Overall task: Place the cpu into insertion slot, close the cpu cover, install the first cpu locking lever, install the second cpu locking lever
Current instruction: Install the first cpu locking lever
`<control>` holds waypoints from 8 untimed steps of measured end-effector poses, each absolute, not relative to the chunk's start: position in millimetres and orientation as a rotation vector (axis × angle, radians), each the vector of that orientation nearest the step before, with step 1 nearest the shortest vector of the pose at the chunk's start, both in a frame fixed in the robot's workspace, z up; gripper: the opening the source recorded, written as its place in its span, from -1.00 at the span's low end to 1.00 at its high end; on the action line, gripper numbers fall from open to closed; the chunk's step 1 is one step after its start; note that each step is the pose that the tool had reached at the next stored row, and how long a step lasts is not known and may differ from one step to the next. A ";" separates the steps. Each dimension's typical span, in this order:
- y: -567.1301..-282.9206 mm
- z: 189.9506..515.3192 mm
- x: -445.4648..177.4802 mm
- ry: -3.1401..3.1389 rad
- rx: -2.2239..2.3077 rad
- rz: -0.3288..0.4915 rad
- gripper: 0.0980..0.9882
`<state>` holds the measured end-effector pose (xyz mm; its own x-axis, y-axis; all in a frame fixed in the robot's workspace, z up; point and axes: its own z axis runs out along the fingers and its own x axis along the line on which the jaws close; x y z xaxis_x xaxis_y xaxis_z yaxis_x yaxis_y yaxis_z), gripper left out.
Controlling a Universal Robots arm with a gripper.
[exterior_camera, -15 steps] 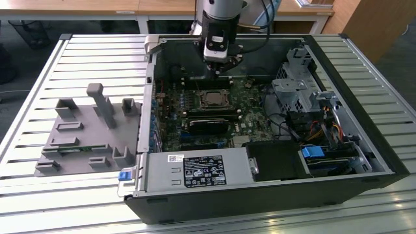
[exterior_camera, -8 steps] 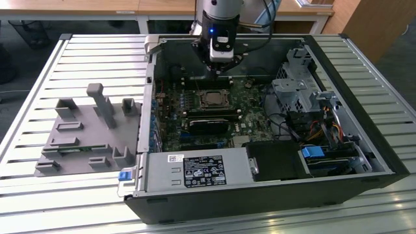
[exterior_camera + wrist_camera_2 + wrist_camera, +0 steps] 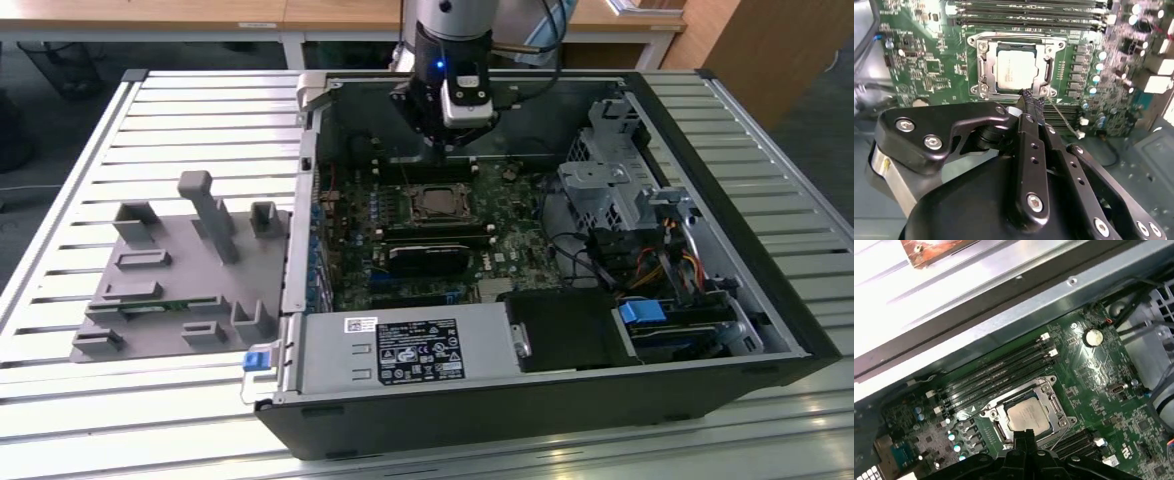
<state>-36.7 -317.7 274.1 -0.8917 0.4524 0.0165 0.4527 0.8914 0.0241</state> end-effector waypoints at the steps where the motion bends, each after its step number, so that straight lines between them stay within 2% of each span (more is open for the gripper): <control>1: -317.7 274.0 -36.7 -3.051 -0.701 -0.043 -0.98; 8: -317.7 274.0 -36.7 -3.089 -0.505 -0.042 -0.98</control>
<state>-36.7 -317.7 274.0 -0.9478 0.3184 0.0157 0.3187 0.9476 0.0244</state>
